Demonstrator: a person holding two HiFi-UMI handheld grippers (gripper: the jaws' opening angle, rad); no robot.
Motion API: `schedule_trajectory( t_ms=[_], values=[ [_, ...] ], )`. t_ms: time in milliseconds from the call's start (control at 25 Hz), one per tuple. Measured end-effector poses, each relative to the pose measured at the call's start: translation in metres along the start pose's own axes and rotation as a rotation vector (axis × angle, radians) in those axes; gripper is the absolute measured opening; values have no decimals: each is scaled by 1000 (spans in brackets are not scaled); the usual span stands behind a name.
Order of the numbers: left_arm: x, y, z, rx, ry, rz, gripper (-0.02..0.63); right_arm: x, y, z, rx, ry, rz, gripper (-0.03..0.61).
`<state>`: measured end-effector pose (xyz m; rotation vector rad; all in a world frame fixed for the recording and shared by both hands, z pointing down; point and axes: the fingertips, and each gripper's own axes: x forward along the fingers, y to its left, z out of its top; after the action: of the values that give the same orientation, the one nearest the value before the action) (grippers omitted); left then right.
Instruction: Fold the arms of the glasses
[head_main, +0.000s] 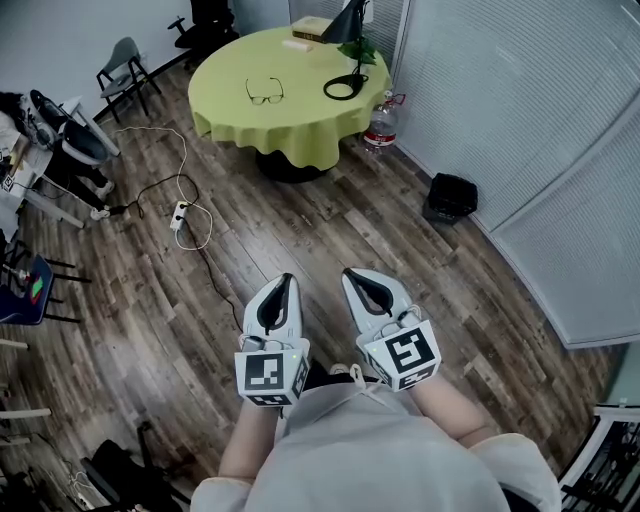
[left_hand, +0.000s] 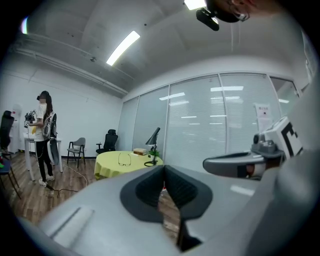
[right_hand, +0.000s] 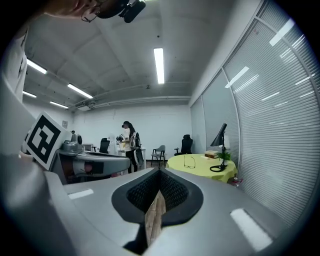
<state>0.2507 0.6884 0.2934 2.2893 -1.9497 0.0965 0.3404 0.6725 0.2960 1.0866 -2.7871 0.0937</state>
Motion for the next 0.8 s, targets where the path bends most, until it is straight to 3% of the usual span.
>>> schedule_trajectory(
  t_ms=[440, 800],
  values=[
    [103, 95, 6, -44, 47, -38, 8, 131, -28, 5, 23, 81, -8, 0],
    [218, 219, 47, -35, 45, -96, 7, 286, -56, 42, 65, 102, -57, 0]
  ],
)
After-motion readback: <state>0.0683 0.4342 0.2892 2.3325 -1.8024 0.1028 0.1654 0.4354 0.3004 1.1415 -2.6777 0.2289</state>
